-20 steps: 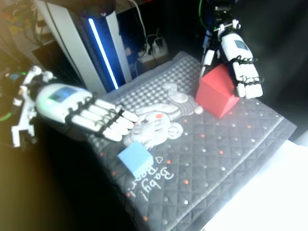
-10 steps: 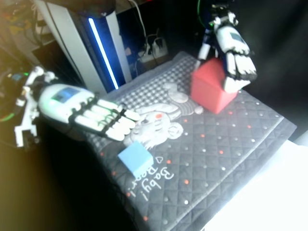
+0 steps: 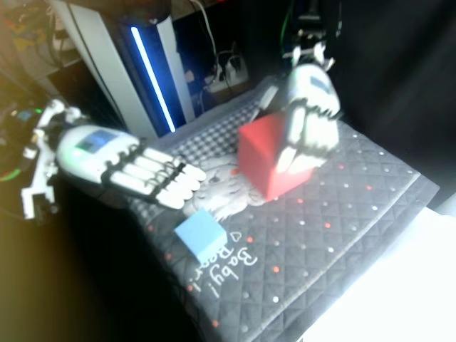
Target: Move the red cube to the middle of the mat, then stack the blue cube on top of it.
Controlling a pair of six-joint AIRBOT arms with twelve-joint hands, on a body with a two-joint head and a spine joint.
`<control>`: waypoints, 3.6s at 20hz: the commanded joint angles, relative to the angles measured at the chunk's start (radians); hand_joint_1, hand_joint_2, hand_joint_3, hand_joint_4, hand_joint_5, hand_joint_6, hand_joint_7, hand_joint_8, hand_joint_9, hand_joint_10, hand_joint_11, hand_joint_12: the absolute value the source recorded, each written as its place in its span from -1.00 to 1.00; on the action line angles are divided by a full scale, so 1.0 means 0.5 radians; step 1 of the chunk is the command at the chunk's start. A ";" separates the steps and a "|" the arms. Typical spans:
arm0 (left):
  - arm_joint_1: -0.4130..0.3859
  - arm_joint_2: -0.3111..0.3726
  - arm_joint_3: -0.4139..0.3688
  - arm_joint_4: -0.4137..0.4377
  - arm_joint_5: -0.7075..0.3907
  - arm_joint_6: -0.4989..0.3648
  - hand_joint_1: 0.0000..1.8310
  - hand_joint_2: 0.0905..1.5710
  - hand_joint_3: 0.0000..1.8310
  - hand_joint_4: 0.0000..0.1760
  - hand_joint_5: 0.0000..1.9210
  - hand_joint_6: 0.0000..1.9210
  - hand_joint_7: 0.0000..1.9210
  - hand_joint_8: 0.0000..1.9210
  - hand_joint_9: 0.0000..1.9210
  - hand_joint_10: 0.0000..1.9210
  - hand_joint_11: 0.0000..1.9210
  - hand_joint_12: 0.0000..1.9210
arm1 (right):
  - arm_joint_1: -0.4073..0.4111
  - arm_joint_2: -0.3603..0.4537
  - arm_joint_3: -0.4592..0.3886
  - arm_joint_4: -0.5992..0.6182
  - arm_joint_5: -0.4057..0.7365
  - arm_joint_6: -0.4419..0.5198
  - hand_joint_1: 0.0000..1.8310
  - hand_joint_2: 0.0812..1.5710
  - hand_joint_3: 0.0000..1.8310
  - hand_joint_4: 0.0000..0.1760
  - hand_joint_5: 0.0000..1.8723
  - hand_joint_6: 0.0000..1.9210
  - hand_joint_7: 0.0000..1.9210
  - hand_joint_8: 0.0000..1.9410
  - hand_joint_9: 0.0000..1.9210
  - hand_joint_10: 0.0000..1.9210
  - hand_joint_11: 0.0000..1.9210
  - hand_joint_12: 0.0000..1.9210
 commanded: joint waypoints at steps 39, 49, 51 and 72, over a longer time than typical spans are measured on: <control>0.884 0.582 -0.518 -0.643 -1.873 0.078 -0.33 0.24 -0.99 0.30 -0.99 -1.00 -1.00 -1.00 -1.00 -1.00 -1.00 -1.00 | 0.565 -0.309 0.590 -0.271 -0.281 0.985 0.74 0.64 -1.00 -1.00 0.44 1.00 0.46 1.00 0.54 1.00 0.63 1.00; 0.955 0.574 -0.513 -0.745 -1.965 0.079 -0.41 0.28 -0.99 0.21 -0.97 -0.99 -1.00 -1.00 -1.00 -1.00 -1.00 -1.00 | 1.002 -0.280 0.476 -0.830 -0.060 1.176 0.04 0.86 -1.00 -1.00 -0.52 0.94 0.43 1.00 0.62 1.00 0.68 1.00; 0.969 0.571 -0.511 -0.766 -1.967 0.079 -0.34 0.30 -0.99 -0.19 -0.94 -0.98 -1.00 -1.00 -1.00 -1.00 -1.00 -1.00 | 1.021 -0.341 0.492 -0.965 -0.060 1.306 0.55 0.72 -1.00 -1.00 -0.98 -0.31 0.42 1.00 0.63 1.00 0.66 1.00; 1.041 0.570 -0.519 -0.910 -2.089 0.078 -0.46 0.37 -1.00 0.26 -0.91 -1.00 -1.00 -1.00 -1.00 -1.00 -1.00 -1.00 | 1.116 -0.570 0.605 -1.493 -0.610 1.574 -0.44 0.72 -1.00 -1.00 -1.00 -0.60 -0.99 -0.82 -1.00 -0.46 -1.00 0.36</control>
